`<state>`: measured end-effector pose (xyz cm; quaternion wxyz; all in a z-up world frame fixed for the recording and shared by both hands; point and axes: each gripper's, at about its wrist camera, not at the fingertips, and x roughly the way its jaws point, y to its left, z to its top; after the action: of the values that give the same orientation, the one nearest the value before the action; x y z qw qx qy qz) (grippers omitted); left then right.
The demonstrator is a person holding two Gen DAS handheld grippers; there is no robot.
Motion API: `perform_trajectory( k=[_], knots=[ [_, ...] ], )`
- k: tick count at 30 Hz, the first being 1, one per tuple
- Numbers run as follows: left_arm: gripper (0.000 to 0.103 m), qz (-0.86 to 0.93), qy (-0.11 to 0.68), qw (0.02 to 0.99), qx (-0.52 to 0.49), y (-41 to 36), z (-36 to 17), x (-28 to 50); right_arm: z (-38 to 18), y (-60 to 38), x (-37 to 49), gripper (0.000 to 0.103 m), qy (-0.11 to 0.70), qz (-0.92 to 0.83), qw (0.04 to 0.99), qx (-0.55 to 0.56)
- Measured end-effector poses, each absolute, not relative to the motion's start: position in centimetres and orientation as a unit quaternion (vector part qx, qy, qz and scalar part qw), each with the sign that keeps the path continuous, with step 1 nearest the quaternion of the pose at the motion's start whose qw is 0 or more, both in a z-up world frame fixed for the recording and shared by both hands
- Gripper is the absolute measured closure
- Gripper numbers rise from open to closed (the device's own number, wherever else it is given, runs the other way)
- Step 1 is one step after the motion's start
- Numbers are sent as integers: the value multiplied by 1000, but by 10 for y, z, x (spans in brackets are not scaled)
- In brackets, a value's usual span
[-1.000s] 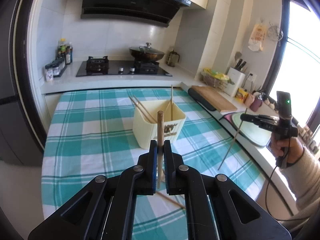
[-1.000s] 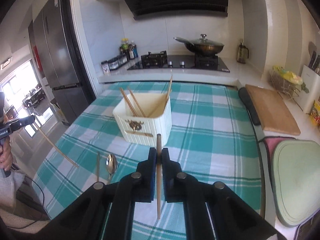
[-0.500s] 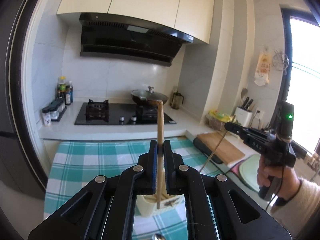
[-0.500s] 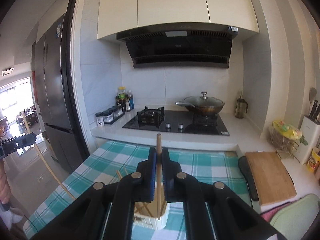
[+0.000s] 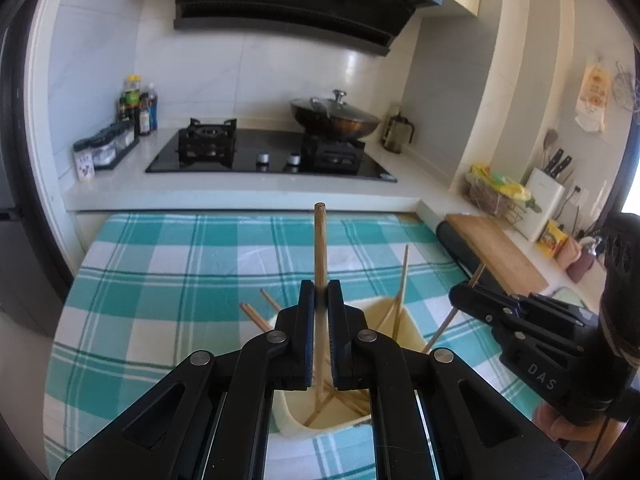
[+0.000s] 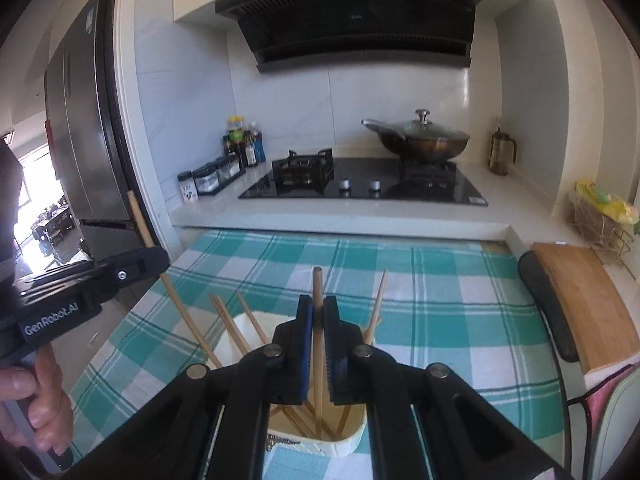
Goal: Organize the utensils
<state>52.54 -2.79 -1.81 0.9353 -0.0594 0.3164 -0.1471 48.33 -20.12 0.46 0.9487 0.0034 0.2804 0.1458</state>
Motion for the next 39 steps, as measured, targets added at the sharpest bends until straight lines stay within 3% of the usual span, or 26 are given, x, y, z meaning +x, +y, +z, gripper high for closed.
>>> perform_trajectory(
  k=[4,5,6,7,8,11,15,18,22,27,37,39],
  knots=[
    [95,-143,346,926,-42,-34,-31,524,-9,-202,484,94,300,152,942,11],
    [87,-144,349,925,-43,-33,-31,522,-10,-201,483,79,302,151,941,9],
    [73,-146,351,924,-47,-31,-29,518,-10,-201,480,62,301,147,942,12],
    [64,-145,351,923,-52,-27,-25,513,-6,-203,475,57,295,145,944,19],
    [49,-143,348,925,-59,-21,-20,506,-1,-205,470,56,286,144,947,27],
    [29,-153,343,924,-75,-2,-6,478,17,-216,449,56,265,155,951,43],
    [13,-171,376,909,-56,21,-13,422,26,-232,398,52,258,167,952,17],
    [11,-152,412,898,-33,38,-49,369,-2,-244,352,50,278,159,947,-22],
    [11,-94,443,890,-46,55,-117,306,-84,-263,287,50,330,127,934,-52],
    [11,-76,470,874,-101,52,-164,280,-170,-288,230,50,402,66,913,12],
    [11,-69,480,869,-99,32,-180,280,-176,-255,239,50,432,127,893,13],
    [11,-61,483,869,-89,33,-184,275,-180,-229,250,54,445,162,881,-2]
  ],
)
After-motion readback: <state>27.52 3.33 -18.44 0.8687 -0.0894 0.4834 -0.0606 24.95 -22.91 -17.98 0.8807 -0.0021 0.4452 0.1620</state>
